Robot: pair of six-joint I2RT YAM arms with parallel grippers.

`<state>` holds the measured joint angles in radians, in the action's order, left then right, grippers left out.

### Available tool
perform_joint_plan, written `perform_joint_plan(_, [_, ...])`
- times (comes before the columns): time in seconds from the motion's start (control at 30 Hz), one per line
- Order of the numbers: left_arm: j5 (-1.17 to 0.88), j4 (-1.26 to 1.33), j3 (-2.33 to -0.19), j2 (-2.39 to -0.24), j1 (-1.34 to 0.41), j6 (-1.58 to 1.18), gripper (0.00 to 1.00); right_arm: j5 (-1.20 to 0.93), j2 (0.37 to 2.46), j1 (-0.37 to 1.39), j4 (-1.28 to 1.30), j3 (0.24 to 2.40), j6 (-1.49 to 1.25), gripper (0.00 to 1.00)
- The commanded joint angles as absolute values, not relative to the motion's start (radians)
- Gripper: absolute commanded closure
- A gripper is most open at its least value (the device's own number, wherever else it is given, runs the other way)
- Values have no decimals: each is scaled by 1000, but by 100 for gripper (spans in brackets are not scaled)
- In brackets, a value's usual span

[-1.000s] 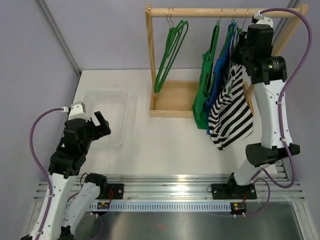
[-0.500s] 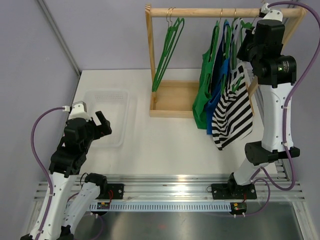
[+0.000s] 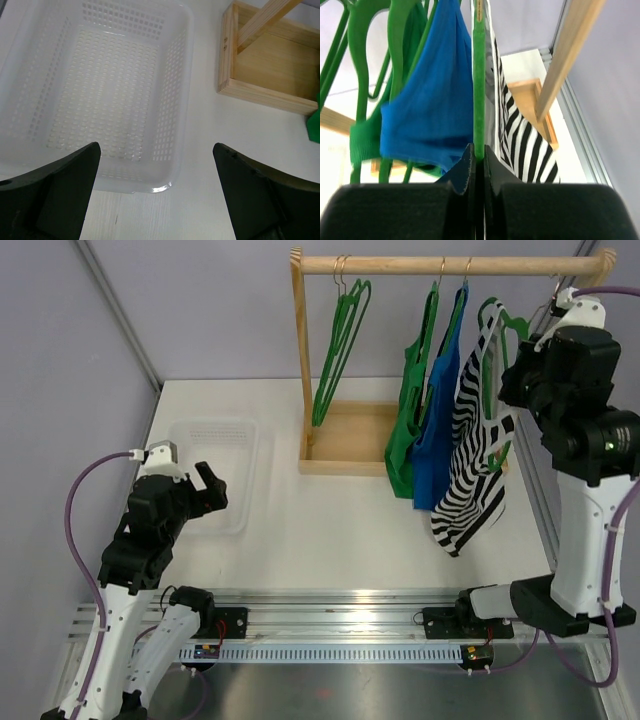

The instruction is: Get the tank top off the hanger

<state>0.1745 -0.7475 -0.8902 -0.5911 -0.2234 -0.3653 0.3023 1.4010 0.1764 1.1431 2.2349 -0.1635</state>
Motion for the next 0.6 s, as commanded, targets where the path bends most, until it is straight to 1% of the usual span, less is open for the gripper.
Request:
perform_joint_plan(0.0, [46, -663, -934, -606, -229, -347, 1, 262, 1307, 176, 1186, 2185, -153, 100])
perform_joint_plan(0.1, [-133, -634, -969, -646, -235, -351, 1, 221, 1186, 175, 1218, 2090, -158, 100])
perform_joint_plan(0.2, [-210, -601, -1034, -715, -303, -368, 1, 184, 1076, 175, 1249, 2002, -176, 100])
perform_joint_plan(0.27, [-169, -598, -1081, -794, -450, -377, 1, 118, 1025, 176, 1293, 1958, -181, 100])
perform_joint_plan(0.3, [-79, -600, -1127, -823, -510, -383, 1, 89, 981, 175, 1308, 1942, -178, 100])
perform_joint_plan(0.33, [-45, -604, -1146, -845, -608, -393, 1, 48, 960, 175, 1325, 1915, -187, 100])
perform_joint_plan(0.4, [39, -586, -1178, -879, -696, -423, 1, 5, 892, 175, 1359, 1873, -195, 100])
perform_joint_plan(0.43, [70, -551, -1183, -884, -788, -436, 1, -56, 861, 175, 1356, 1811, -196, 100])
perform_joint_plan(0.57, [216, -467, -1233, -928, -1017, -465, 1, -167, 735, 215, 1348, 1669, -213, 100])
